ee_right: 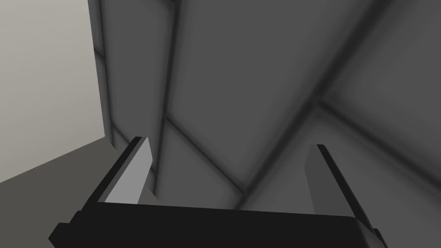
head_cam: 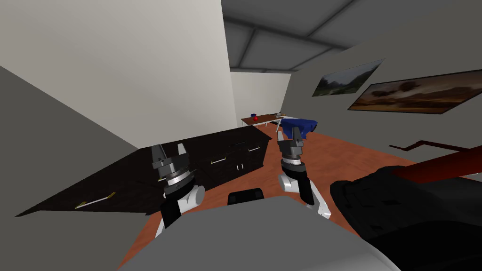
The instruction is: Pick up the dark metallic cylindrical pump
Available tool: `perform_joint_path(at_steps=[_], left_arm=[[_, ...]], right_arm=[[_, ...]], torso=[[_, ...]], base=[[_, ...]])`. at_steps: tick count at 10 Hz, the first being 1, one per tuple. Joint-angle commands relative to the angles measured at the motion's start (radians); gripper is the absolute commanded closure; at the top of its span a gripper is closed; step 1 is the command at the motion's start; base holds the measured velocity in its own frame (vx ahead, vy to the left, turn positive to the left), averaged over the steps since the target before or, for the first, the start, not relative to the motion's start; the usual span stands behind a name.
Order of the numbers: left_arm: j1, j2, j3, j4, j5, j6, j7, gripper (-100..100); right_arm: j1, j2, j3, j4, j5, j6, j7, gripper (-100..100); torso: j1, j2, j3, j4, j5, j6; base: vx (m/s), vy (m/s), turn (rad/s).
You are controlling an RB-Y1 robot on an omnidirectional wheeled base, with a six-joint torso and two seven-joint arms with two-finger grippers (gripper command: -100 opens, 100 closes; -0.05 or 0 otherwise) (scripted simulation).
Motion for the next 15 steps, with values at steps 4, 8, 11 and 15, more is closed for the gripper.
perform_joint_path(at_steps=[4, 8, 11, 15], left_arm=[[0.000, 0.000, 0.000, 0.000, 0.000, 0.000, 0.000, 0], [0.000, 0.000, 0.000, 0.000, 0.000, 0.000, 0.000, 0], [0.000, 0.000, 0.000, 0.000, 0.000, 0.000, 0.000, 0], [0.000, 0.000, 0.000, 0.000, 0.000, 0.000, 0.000, 0]], right_arm=[[0.012, -0.130, -0.019, 0.026, 0.017, -0.010, -0.007, -100], [0.021, -0.232, -0.039, 0.056, 0.034, -0.014, -0.011, -100], [0.031, -0.317, -0.065, 0.100, 0.058, -0.017, -0.014, -100], [0.045, -0.413, -0.094, 0.157, 0.091, -0.018, -0.016, -100]], torso=[[0.001, 0.008, 0.005, 0.002, 0.000, 0.000], [0.000, 0.010, 0.006, 0.002, 0.000, 0.000], [0.000, 0.006, 0.004, 0.002, 0.000, 0.000], [0.000, 0.005, 0.003, 0.001, 0.000, 0.000]], base=[[-0.100, 0.015, 0.037], [-0.120, 0.009, 0.058], [-0.087, 0.018, 0.083], [-0.072, 0.022, 0.122]])
